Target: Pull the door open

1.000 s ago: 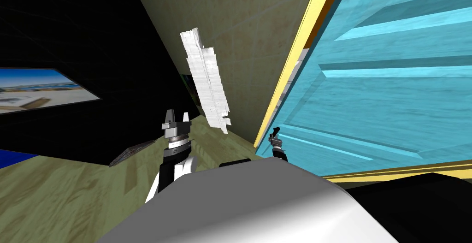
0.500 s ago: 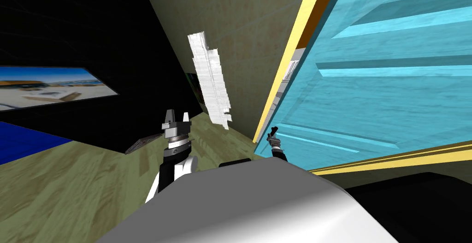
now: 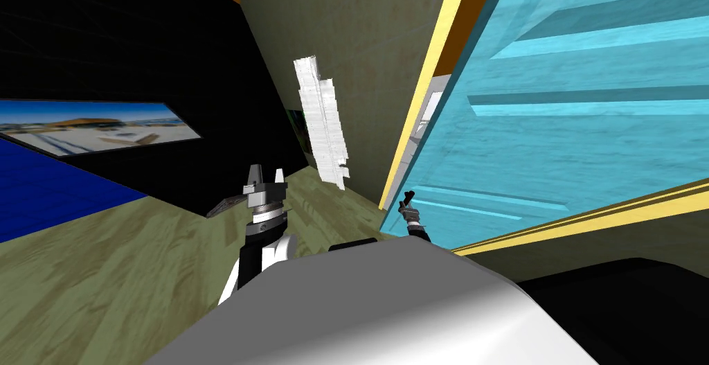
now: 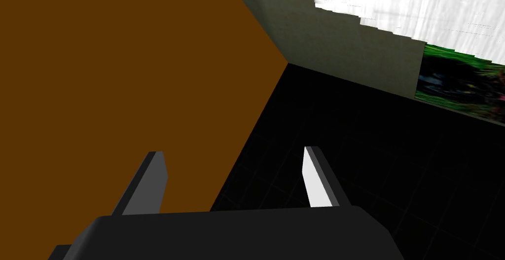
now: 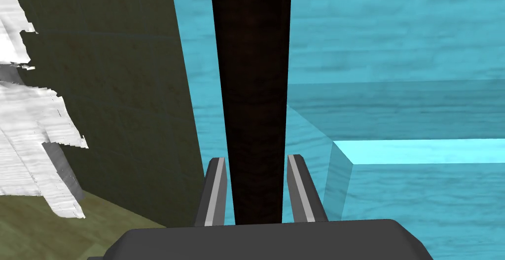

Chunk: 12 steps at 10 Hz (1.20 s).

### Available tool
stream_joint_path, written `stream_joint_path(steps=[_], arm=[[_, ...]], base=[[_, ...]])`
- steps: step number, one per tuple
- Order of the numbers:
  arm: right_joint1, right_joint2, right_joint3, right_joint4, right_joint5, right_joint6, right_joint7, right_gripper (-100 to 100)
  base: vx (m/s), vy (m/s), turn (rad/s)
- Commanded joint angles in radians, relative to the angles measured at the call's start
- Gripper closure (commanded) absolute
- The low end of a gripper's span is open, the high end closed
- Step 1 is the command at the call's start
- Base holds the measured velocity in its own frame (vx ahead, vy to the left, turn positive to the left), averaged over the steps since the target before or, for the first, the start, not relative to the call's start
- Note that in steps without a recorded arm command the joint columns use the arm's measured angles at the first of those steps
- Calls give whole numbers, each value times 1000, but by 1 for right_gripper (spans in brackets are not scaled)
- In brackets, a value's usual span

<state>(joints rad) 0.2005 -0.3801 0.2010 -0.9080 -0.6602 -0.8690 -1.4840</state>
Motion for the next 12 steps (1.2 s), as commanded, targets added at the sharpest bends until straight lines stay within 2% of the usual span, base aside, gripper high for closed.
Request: stream_joint_path(steps=[1, 4, 5, 6, 12], arm=[[17, -13, 24, -14, 14, -9, -16, 100], [41, -42, 72, -33, 44, -34, -55, 100], [34, -38, 62, -34, 37, -22, -45, 100], [47, -49, 83, -33, 48, -37, -64, 100], [90, -104, 145, -40, 85, -105, -129, 100]], base=[[-256, -63, 94], [-287, -20, 97], [-117, 3, 23], [-140, -17, 89], [-220, -34, 108]])
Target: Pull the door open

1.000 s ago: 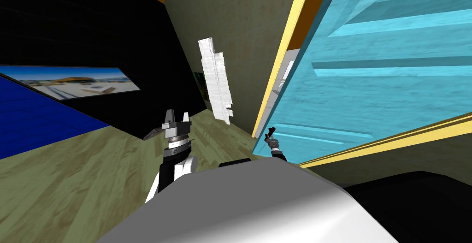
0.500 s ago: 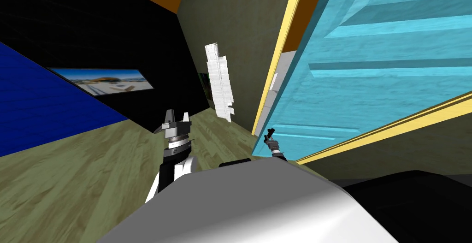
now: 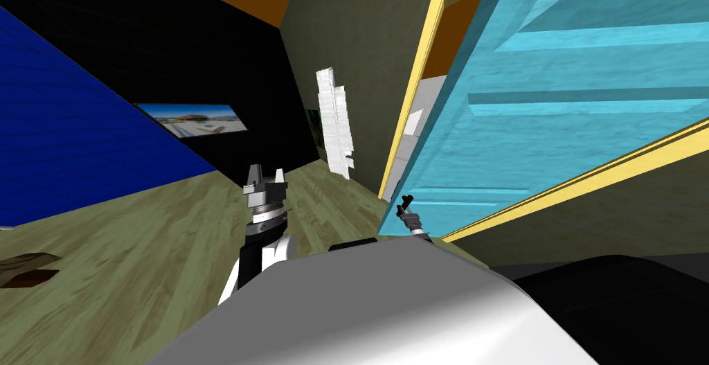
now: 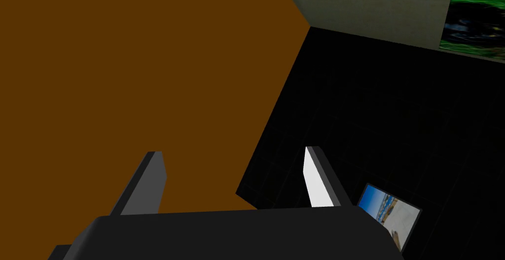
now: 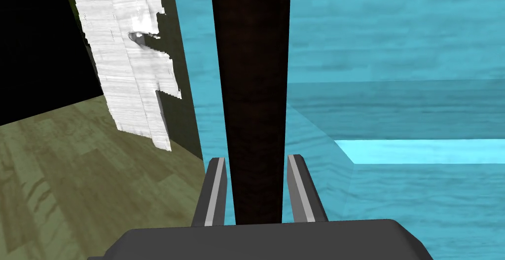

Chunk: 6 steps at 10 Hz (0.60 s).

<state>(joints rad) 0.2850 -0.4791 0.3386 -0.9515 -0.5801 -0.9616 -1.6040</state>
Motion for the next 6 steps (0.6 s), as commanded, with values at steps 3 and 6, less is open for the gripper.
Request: stream_joint_path(steps=[3, 6], arm=[[12, -17, 22, 10, 11, -28, -23, 100], [25, -40, 46, 23, 25, -67, -53, 100]], base=[[-151, -33, 94], [-215, -25, 125]])
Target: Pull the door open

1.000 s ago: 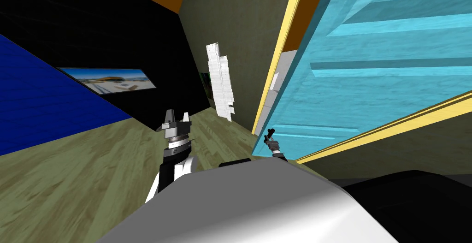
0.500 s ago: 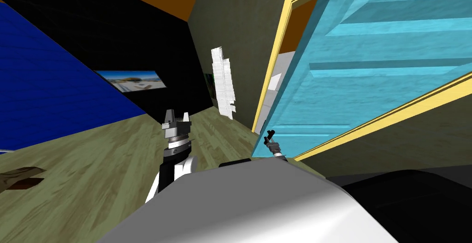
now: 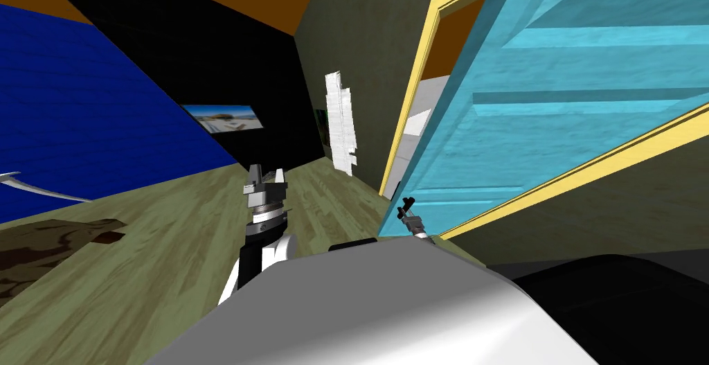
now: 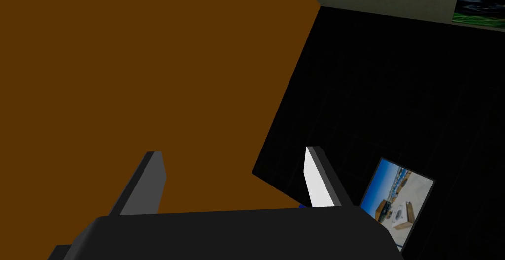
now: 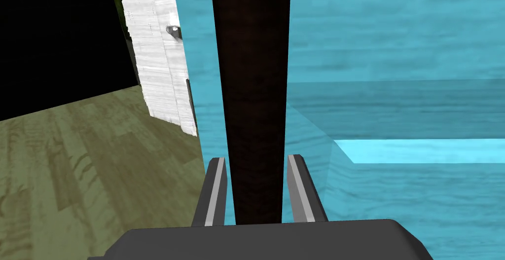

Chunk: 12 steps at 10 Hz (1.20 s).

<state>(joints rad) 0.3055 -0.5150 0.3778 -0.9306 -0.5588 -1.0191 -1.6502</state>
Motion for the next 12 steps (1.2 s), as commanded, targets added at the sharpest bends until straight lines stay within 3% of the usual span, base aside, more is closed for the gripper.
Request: stream_joint_path(steps=[1, 3, 4, 12], arm=[[9, -11, 15, 6, 8, -21, -16, 100], [16, -25, 28, 14, 15, -43, -33, 100], [13, -21, 24, 11, 13, -32, -26, 100], [18, -56, 63, 65, 37, -110, -84, 100]], base=[[-204, -38, 121], [-197, -42, 104], [-90, -17, 26], [-191, -43, 135]])
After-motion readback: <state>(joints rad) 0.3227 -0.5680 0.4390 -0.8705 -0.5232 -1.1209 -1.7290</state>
